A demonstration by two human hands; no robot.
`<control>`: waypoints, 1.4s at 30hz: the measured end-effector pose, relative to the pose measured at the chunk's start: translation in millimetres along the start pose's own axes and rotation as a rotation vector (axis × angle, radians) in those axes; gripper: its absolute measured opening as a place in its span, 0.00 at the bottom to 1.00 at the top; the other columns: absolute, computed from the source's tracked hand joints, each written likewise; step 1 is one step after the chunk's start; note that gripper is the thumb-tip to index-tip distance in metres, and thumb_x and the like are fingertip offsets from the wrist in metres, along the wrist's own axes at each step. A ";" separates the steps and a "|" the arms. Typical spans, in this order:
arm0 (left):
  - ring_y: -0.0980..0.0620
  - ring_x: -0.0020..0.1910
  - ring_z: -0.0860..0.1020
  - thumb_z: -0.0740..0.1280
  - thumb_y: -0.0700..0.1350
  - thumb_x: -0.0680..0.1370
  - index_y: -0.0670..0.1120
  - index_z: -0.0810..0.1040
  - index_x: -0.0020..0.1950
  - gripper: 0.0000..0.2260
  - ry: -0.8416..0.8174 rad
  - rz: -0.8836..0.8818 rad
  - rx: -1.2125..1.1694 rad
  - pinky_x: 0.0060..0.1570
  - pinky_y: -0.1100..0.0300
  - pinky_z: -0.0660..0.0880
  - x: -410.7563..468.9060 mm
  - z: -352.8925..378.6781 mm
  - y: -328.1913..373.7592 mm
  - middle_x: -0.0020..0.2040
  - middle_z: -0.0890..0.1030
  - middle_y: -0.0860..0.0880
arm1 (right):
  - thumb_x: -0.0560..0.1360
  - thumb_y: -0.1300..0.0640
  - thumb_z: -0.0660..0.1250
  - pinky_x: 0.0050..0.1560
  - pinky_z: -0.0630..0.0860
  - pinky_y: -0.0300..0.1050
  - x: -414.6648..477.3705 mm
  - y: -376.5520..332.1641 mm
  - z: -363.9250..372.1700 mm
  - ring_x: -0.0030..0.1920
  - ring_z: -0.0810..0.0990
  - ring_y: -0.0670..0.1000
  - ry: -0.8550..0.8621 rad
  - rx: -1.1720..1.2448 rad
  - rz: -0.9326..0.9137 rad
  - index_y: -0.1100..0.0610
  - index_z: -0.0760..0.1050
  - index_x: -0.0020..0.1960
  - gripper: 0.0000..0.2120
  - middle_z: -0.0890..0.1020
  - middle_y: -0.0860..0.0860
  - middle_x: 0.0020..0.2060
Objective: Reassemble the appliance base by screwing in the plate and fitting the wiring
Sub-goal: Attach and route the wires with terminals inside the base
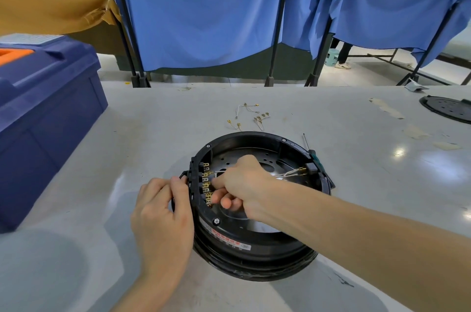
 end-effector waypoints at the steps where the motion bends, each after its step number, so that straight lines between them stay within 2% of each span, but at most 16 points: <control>1: 0.48 0.38 0.73 0.54 0.50 0.79 0.39 0.79 0.34 0.23 -0.003 0.001 0.002 0.38 0.56 0.66 0.0 0.4 0.2 0.34 0.75 0.51 | 0.79 0.67 0.61 0.15 0.58 0.31 0.5 1.0 0.2 0.13 0.65 0.45 0.009 0.028 0.009 0.68 0.72 0.48 0.03 0.73 0.52 0.16; 7: 0.50 0.36 0.70 0.54 0.49 0.79 0.44 0.69 0.31 0.18 -0.022 -0.010 -0.006 0.36 0.58 0.64 -2.1 1.5 2.3 0.32 0.71 0.53 | 0.77 0.69 0.62 0.15 0.57 0.30 3.9 8.4 1.9 0.13 0.62 0.44 0.071 0.171 0.062 0.63 0.70 0.33 0.14 0.70 0.51 0.14; 11: 0.49 0.39 0.74 0.52 0.51 0.79 0.40 0.77 0.35 0.22 -0.038 -0.041 -0.038 0.37 0.53 0.68 -3.6 3.3 0.1 0.35 0.74 0.53 | 0.76 0.69 0.63 0.16 0.56 0.30 5.4 11.0 3.3 0.12 0.61 0.44 0.096 0.209 0.091 0.63 0.69 0.29 0.17 0.68 0.51 0.15; 14: 0.49 0.39 0.74 0.52 0.51 0.79 0.39 0.78 0.35 0.23 -0.045 -0.031 -0.039 0.37 0.53 0.68 -2.5 3.4 1.7 0.36 0.74 0.53 | 0.76 0.69 0.63 0.17 0.56 0.30 6.3 11.8 3.5 0.13 0.61 0.44 0.108 0.215 0.097 0.63 0.69 0.30 0.16 0.69 0.52 0.16; 22: 0.47 0.38 0.74 0.54 0.50 0.78 0.39 0.77 0.34 0.22 -0.033 -0.023 -0.025 0.36 0.48 0.70 -1.7 1.5 -1.1 0.35 0.75 0.51 | 0.78 0.68 0.62 0.17 0.57 0.31 7.6 11.2 2.5 0.14 0.61 0.45 0.059 0.189 0.091 0.63 0.70 0.34 0.14 0.70 0.52 0.17; 26: 0.49 0.36 0.72 0.57 0.47 0.79 0.40 0.76 0.32 0.20 -0.032 -0.028 -0.035 0.36 0.54 0.67 -1.6 0.4 -3.1 0.33 0.73 0.52 | 0.79 0.66 0.64 0.17 0.56 0.32 -0.2 8.0 -1.3 0.15 0.61 0.44 -0.066 0.117 0.070 0.63 0.71 0.37 0.12 0.71 0.53 0.21; 30: 0.50 0.38 0.73 0.56 0.51 0.79 0.43 0.77 0.34 0.20 -0.033 -0.033 -0.041 0.38 0.57 0.67 -0.5 -1.8 -1.2 0.34 0.74 0.53 | 0.79 0.64 0.64 0.16 0.55 0.31 -10.1 4.3 -8.4 0.15 0.61 0.44 -0.125 0.028 0.066 0.62 0.70 0.35 0.14 0.70 0.53 0.20; 32: 0.53 0.39 0.74 0.59 0.54 0.78 0.49 0.76 0.35 0.16 -0.029 -0.046 -0.072 0.40 0.57 0.70 0.4 -3.5 3.4 0.35 0.75 0.55 | 0.79 0.63 0.65 0.16 0.56 0.31 -13.1 4.1 -11.2 0.14 0.61 0.44 -0.117 -0.016 0.056 0.63 0.71 0.36 0.13 0.70 0.53 0.20; 34: 0.56 0.40 0.77 0.65 0.56 0.78 0.53 0.76 0.38 0.11 -0.011 -0.059 -0.122 0.42 0.53 0.76 0.1 -6.0 7.2 0.38 0.76 0.56 | 0.79 0.63 0.66 0.16 0.55 0.31 -14.7 6.0 -10.4 0.14 0.61 0.44 -0.129 -0.025 0.054 0.63 0.71 0.35 0.14 0.70 0.53 0.21; 36: 0.58 0.41 0.78 0.69 0.56 0.75 0.53 0.77 0.37 0.10 0.003 -0.068 -0.129 0.43 0.49 0.79 -2.0 -9.4 6.7 0.38 0.76 0.57 | 0.78 0.64 0.66 0.16 0.55 0.31 -14.9 8.3 -6.0 0.15 0.61 0.44 -0.154 0.020 0.057 0.62 0.68 0.33 0.16 0.70 0.53 0.21; 40: 0.54 0.42 0.79 0.70 0.56 0.71 0.51 0.80 0.35 0.10 -0.008 -0.117 -0.174 0.44 0.50 0.79 -8.3 -14.4 1.9 0.38 0.79 0.56 | 0.78 0.66 0.65 0.15 0.55 0.32 -12.3 11.6 -1.6 0.15 0.61 0.44 -0.168 0.071 0.064 0.61 0.68 0.33 0.15 0.69 0.53 0.23; 42: 0.53 0.43 0.79 0.74 0.51 0.72 0.52 0.79 0.33 0.08 -0.013 -0.116 -0.167 0.46 0.47 0.79 -8.8 -14.5 0.5 0.38 0.80 0.57 | 0.79 0.65 0.65 0.15 0.55 0.32 -11.5 13.2 -1.2 0.15 0.61 0.44 -0.169 0.076 0.060 0.60 0.68 0.33 0.16 0.69 0.52 0.22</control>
Point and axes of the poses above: each hand's wrist, its own x-axis towards the middle knuckle, its own z-axis out of the palm, y = z × x, the point moved 5 cm from there along x, towards the middle knuckle
